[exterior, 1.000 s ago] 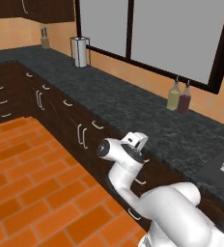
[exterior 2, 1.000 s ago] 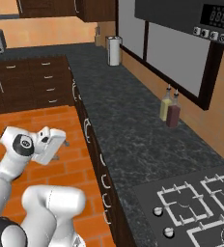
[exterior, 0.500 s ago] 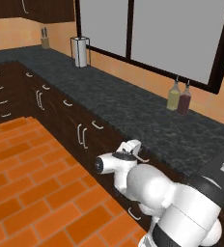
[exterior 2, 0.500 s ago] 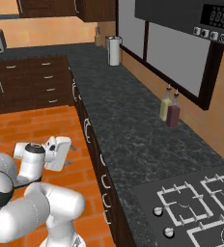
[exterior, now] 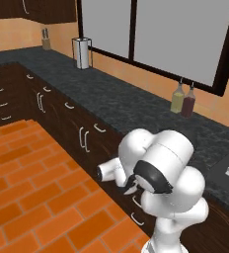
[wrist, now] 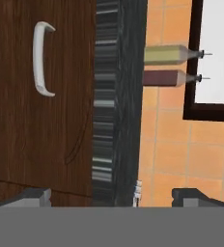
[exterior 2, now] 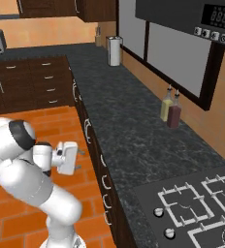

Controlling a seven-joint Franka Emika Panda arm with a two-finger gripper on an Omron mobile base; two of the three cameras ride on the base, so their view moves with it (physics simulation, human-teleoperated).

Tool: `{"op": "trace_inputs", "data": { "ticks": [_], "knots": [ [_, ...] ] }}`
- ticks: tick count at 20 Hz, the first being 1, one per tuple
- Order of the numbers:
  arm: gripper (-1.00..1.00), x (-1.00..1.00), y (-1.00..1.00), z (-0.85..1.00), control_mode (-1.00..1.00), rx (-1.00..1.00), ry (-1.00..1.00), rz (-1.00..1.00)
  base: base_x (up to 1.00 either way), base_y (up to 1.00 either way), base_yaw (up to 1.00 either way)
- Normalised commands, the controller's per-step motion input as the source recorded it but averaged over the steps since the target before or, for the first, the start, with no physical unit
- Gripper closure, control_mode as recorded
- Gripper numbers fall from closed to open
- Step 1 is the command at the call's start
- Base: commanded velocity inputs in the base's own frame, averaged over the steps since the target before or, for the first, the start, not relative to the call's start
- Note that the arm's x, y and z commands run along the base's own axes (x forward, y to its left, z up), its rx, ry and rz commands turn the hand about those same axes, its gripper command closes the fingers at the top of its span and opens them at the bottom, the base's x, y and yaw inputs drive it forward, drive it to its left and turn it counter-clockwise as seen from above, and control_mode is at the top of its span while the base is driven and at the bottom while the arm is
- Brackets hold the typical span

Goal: Take a straw from the drawer in front and place it inside the glass cup on the dining counter.

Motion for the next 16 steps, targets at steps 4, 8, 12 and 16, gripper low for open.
{"op": "trace_inputs", "data": {
  "ticks": [4,8,12,16],
  "knots": [
    [-1.0,0.07,-0.2,-0.23,-1.0,-0.06,-0.01,-0.1,0.0,0.0,0.0],
    [-1.0,0.21,-0.24,-0.19,-1.0,-0.01,-0.01,-0.05,0.0,0.0,0.0],
    [-1.0,0.22,-0.33,-0.13,-1.0,0.0,0.0,-0.02,0.0,0.0,0.0],
    [-1.0,0.38,-0.35,-0.13,-1.0,0.0,0.0,0.0,0.0,0.0,0.0]
  ]
}}
